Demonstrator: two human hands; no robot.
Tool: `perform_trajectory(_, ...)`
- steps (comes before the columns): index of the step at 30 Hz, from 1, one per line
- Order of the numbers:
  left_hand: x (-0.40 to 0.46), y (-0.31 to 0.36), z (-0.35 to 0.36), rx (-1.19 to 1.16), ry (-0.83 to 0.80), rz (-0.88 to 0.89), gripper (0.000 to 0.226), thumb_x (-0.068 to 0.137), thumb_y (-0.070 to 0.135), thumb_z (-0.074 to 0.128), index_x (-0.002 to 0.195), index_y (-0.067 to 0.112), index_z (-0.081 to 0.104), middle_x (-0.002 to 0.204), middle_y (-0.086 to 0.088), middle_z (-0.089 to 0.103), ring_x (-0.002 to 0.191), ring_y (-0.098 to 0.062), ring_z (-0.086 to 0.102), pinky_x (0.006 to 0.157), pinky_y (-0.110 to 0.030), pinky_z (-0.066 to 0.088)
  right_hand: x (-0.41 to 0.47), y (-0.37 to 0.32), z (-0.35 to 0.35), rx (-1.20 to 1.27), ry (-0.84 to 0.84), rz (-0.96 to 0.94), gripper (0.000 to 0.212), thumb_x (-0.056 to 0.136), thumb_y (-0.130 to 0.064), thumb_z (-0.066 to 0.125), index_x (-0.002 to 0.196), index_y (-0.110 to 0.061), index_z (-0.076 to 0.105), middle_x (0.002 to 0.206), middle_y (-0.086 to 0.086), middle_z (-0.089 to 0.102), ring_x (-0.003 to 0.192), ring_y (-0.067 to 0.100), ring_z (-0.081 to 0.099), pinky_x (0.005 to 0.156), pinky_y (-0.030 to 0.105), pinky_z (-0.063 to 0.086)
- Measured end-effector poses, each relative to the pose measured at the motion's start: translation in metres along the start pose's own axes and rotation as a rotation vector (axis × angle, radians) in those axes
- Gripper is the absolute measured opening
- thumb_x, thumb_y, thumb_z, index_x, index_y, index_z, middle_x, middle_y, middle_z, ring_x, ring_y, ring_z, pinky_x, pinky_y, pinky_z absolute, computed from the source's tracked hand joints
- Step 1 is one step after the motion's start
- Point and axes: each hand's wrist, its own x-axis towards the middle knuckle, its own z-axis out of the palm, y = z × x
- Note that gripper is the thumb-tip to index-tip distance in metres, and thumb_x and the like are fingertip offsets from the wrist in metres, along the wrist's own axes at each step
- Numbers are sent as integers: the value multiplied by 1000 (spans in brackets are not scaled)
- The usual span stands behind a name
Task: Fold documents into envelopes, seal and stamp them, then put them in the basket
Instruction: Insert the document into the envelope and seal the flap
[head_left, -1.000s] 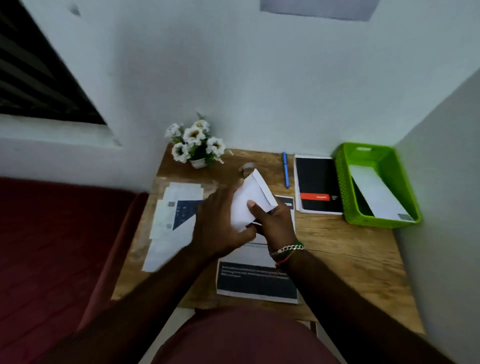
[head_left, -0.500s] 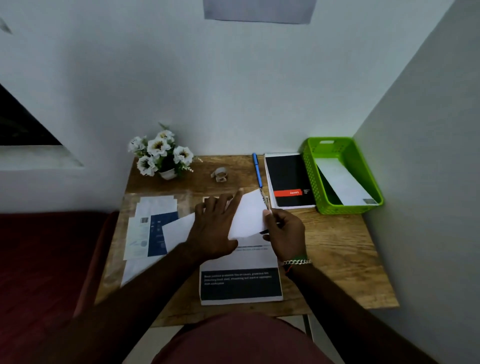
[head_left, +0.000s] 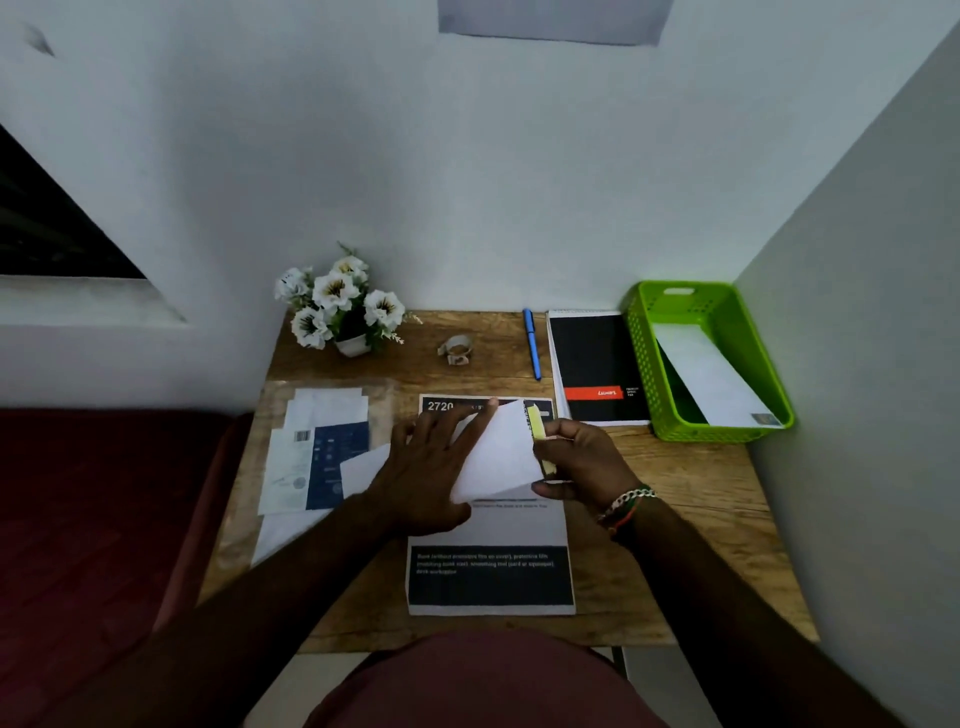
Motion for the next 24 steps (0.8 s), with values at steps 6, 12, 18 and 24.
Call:
perform_trajectory(6,2,-2,1,68,55,46,134,64,61,72,156,35,-21,161,-3,16,137,-31,28,105,-53,30,4,-12,0,-257,-104,-128,25,89,5,65,106,-11,74,95,9,77,83,23,75,60,32,61)
perform_trajectory(12,1,-11,2,82,40,46,131,68,55,74,157,33,-19,164,-1,16,142,-28,26,110,-55,27,21,-6,9,-532,61,-207,39,75,18,58,92,-10,79,82,9,77,70,24,74,58,36,62)
perform_trajectory(18,-4,-30,9,-30,-22,-47,128,66,57,79,160,29,-3,161,-2,26,141,-26,33,114,-49,34,29,10,14,-343,19,-201,35,83,14,60,102,-9,77,90,8,78,81,25,75,63,36,62)
perform_trajectory(24,-9,-47,9,-32,11,-88,119,64,63,80,158,30,16,152,0,39,134,-23,42,110,-45,38,48,25,9,-376,124,-199,12,86,-16,76,98,-11,75,92,6,75,84,25,73,69,39,63)
